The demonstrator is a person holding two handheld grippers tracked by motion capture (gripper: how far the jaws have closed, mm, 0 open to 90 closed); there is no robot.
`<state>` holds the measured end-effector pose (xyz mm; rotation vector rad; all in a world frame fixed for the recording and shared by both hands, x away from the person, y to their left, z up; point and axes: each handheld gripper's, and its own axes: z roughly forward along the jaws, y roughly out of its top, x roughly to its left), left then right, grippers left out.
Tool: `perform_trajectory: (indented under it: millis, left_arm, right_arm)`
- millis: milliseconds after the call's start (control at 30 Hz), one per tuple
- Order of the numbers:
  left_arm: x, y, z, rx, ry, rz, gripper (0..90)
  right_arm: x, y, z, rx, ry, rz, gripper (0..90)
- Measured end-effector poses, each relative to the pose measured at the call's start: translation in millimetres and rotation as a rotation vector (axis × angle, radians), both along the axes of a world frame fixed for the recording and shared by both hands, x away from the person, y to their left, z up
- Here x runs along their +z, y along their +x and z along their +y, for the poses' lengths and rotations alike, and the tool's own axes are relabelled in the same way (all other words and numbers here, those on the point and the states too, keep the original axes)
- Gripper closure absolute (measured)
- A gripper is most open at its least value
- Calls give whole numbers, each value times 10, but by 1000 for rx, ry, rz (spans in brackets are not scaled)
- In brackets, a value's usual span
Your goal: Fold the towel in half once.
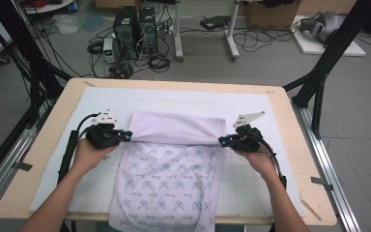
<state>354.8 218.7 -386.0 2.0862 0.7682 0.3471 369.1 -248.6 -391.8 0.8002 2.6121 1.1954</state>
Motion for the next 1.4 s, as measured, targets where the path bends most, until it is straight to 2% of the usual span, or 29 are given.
perform_trajectory:
  millis: [100,200,233,333,467,600,633,700,733,800,867,933,967,1000,1033,1067,1100,1133,1167,1233,1300,1333,1367,1400]
  left_arm:
    - [25,-177,37,-20,13,-24,879]
    - [-22,-382,78,-35,26,-46,878]
    - [-41,-448,97,-40,23,-47,878]
    - [-76,-648,158,-40,-5,-61,879]
    - [-41,-919,210,-61,-24,-88,879]
    - [29,-1139,247,-82,-37,-104,879]
    - [38,-1182,252,-94,-32,-101,878]
    - [36,-1236,248,-132,-38,-86,870]
    - [34,-1236,239,-150,-37,-73,826]
    - [31,-1181,204,-137,-30,-62,649]
    - [23,-1052,163,-120,-27,-51,572]
    - [1,-871,117,-97,-19,-46,547]
    - [-22,-768,97,-72,-20,-50,537]
    - [-46,-648,80,-46,-27,-35,532]
    - [-70,-528,65,-27,-25,-32,518]
    - [-102,-414,47,9,-11,-42,518]
    - [-141,-287,47,32,-18,-22,528]
    - [-192,-156,56,41,-28,3,578]
    - [-250,-44,51,94,-14,3,585]
    - [-353,178,57,172,10,35,508]
    - [-422,326,50,226,29,31,474]
    - [-449,379,48,242,20,32,458]
    - [-473,429,46,246,14,50,448]
    - [-493,479,26,251,30,72,426]
  right_arm:
    - [111,-174,11,35,19,-24,873]
    - [137,-356,26,85,13,-13,872]
    - [123,-439,31,101,-6,-12,872]
    - [104,-620,17,120,-10,-17,874]
    - [146,-843,-29,140,25,-36,874]
    - [216,-1043,-67,175,36,-47,887]
    - [229,-1084,-85,184,46,-44,880]
    - [233,-1132,-115,221,89,-12,803]
    - [225,-1137,-117,229,88,-8,747]
    - [192,-1081,-107,196,48,-14,693]
    - [140,-933,-106,146,34,-12,659]
    - [92,-723,-106,87,26,-21,592]
    - [71,-614,-108,48,34,-25,584]
    - [50,-496,-110,28,38,-22,572]
    - [26,-378,-101,2,18,-27,545]
    - [0,-261,-95,-23,0,-14,536]
    - [-39,-135,-89,-31,2,14,529]
    - [-85,-24,-78,-48,-13,28,501]
    - [-130,74,-71,-72,-32,37,474]
    - [-232,256,-82,-125,-57,50,430]
    - [-308,377,-115,-172,-47,54,401]
    - [-343,420,-123,-185,-39,55,386]
    - [-376,450,-122,-184,-36,62,375]
    - [-410,477,-115,-183,-47,60,367]
